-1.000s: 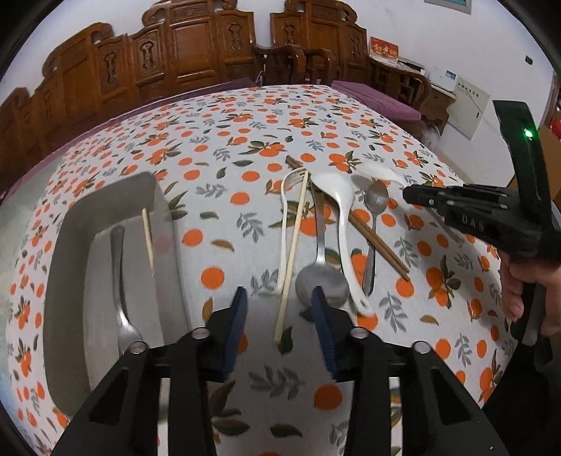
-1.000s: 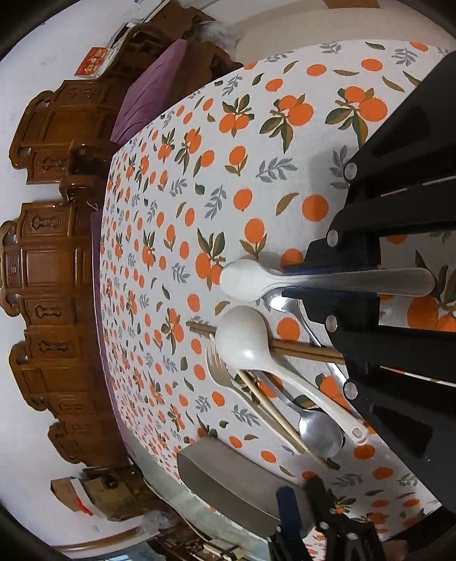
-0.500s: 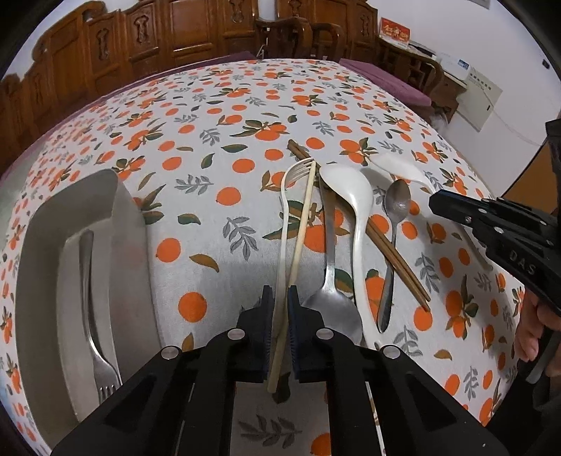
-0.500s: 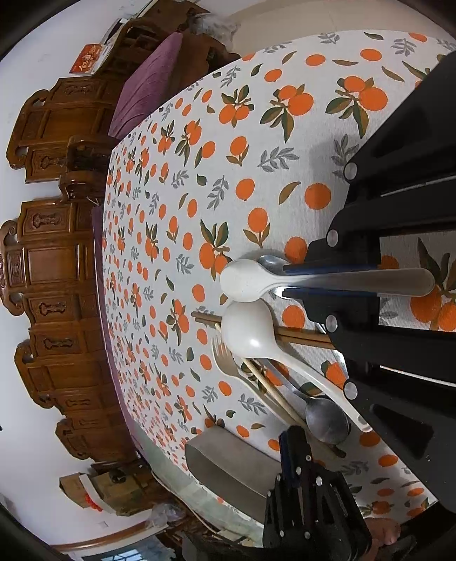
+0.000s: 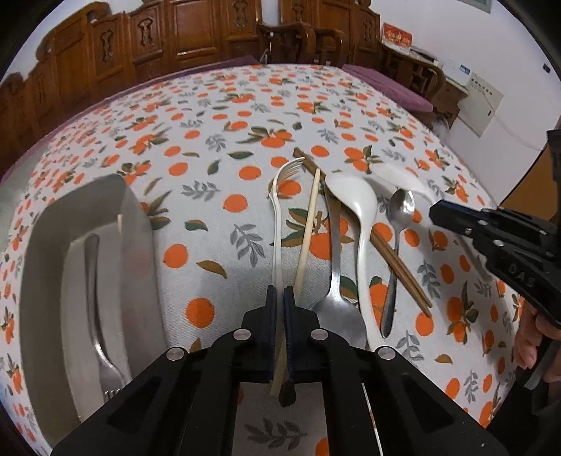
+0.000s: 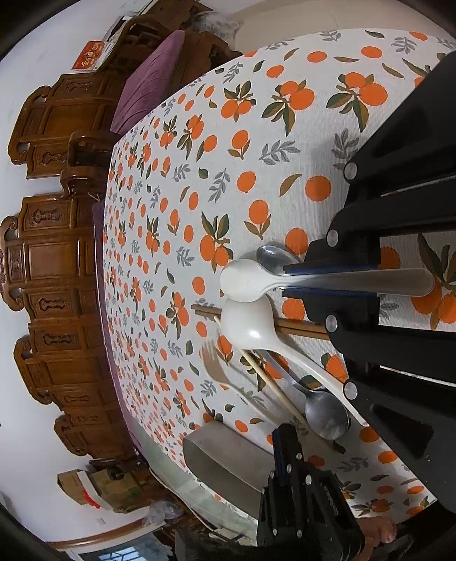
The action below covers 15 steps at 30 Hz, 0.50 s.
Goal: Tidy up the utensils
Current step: 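Carry the white fork into the tray and release it with the left tool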
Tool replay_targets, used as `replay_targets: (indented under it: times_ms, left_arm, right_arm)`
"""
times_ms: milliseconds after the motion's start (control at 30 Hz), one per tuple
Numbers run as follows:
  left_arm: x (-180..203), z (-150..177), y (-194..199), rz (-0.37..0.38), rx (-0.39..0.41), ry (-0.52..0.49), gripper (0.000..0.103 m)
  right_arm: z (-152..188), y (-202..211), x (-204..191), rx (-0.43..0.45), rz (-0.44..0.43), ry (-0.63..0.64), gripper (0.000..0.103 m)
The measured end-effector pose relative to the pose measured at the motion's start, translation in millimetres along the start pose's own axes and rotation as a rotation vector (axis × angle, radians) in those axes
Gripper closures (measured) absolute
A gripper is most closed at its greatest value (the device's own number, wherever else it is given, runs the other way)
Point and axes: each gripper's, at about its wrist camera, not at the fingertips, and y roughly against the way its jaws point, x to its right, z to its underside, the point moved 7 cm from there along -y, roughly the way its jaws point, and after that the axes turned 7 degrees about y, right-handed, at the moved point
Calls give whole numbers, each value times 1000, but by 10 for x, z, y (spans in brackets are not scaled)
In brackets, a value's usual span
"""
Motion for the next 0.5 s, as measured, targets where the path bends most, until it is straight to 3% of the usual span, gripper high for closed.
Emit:
replay_targets:
  times_ms: [500]
  left_arm:
    - [-345, -10, 659, -6, 91, 14, 100]
  right_arm:
    - [-109, 162, -304, 52, -48, 35, 94]
